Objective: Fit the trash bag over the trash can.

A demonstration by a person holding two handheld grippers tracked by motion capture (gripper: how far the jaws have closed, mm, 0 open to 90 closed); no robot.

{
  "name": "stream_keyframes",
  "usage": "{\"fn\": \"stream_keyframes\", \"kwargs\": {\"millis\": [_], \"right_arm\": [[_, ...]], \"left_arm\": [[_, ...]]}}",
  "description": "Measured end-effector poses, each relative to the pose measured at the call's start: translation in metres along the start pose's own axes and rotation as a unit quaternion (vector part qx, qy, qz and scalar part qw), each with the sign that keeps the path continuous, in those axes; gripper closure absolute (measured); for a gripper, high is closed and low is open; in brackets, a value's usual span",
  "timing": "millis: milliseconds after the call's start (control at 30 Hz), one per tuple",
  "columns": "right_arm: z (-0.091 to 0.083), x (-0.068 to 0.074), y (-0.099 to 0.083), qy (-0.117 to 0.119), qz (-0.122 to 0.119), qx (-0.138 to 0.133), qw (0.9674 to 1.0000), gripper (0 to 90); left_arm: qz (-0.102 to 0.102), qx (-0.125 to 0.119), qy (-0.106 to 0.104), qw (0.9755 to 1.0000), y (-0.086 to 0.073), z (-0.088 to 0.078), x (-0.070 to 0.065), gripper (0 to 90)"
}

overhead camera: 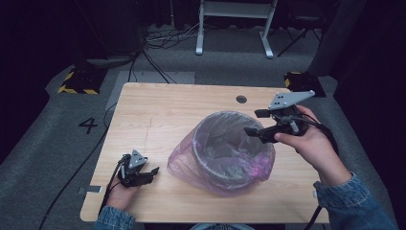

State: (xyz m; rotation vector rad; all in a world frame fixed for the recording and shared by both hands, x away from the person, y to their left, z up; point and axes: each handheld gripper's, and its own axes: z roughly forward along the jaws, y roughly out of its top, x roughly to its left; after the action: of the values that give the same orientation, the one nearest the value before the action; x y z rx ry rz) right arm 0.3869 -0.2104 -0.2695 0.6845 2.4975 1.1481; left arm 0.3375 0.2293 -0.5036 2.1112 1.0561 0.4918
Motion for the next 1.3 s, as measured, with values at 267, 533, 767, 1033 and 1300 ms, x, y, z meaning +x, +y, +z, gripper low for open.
{"fn": "stream_keyframes", "kwargs": {"millis": [267,533,767,1033,1300], "right_arm": [[-0.024,-0.012,-0.035,-0.031,0.033,-0.007,0.999,28.8],[-0.036,-0.023,-0.073,-0.051,0.068,-0.007,0.9964,28.6],[-0.038,-0.032,-0.108,-0.063,0.101,-0.001,0.9929,28.4],[-0.029,-0.039,-0.148,-0.07,0.127,0.011,0.9893,27.6],[-0.016,-0.041,-0.185,-0.079,0.142,0.027,0.9863,27.0]], "left_arm": [[-0.009,0.006,-0.006,0.9999,0.0,0.0,0.003,32.7],[-0.001,0.006,-0.019,0.9998,-0.002,-0.002,0.003,30.3],[0.009,0.007,-0.029,0.9995,-0.006,-0.006,0.005,28.7],[0.008,0.007,-0.029,0.9995,-0.006,-0.006,0.005,28.4],[0.008,0.007,-0.029,0.9995,-0.006,-0.006,0.005,28.3]]}}
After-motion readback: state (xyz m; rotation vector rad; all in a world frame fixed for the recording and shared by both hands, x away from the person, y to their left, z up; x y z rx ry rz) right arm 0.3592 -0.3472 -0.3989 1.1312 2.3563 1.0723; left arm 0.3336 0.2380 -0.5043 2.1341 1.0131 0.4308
